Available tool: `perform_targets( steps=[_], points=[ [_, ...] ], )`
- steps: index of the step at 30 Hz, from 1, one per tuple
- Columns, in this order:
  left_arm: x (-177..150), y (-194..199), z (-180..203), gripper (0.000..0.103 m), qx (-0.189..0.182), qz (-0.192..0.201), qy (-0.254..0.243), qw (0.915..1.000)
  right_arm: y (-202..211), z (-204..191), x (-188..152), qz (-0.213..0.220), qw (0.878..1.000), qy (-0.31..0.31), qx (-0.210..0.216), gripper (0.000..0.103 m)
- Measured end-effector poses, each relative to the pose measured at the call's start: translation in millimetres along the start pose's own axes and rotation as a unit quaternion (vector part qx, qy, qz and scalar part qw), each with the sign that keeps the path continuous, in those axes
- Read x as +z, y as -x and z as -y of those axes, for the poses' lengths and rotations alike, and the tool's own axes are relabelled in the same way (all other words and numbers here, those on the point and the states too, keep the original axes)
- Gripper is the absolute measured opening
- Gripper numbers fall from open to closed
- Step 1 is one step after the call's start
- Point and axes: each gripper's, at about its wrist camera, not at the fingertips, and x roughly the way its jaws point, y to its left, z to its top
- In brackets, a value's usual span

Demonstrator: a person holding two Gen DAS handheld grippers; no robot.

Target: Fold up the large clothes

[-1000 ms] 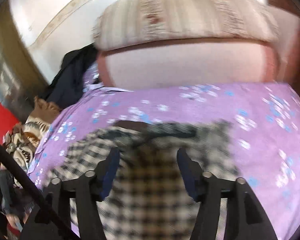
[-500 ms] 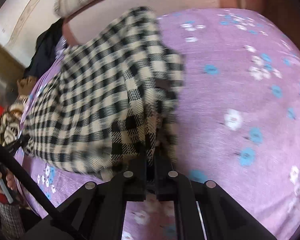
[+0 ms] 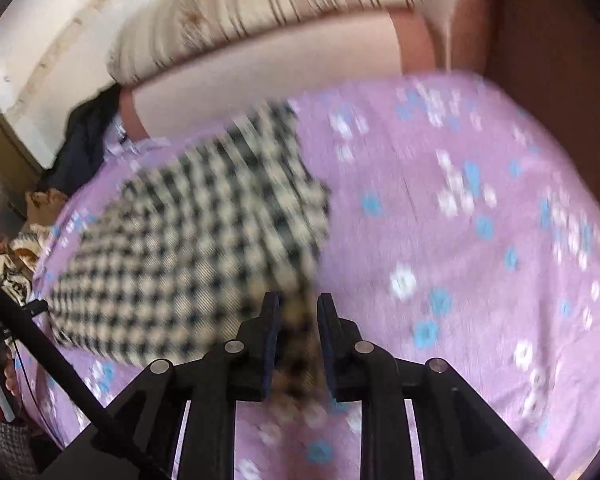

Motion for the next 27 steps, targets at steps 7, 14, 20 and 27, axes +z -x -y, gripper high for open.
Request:
perform_targets(
  steps=[7,14,20,27],
  points=[
    [7.4,0.6,2.7,0.040,-0.076,0.014,0.050,0.9957,-49.7,-91.6,34.4,-0.011,0.995,0.084,0.044,0.021],
    [2.9,-19.4,35.3,0.040,-0.088,-0.009,0.002,0.9961,-159.8,-160.1,73.4,-0.064,0.991,0.119,0.022,0.021],
    [11.3,-27.0,12.1,0.046,-0.094,-0.011,0.046,0.9945,-216.9,-155.6,115.5,-0.078,0.992,0.087,-0.051,0.029],
    [11.2,-20.5,13.6,0.047,-0.100,-0.002,0.045,0.9940,-149.8,-183.0,105.3,-0.003,0.994,0.112,0.009,0.030]
  ],
)
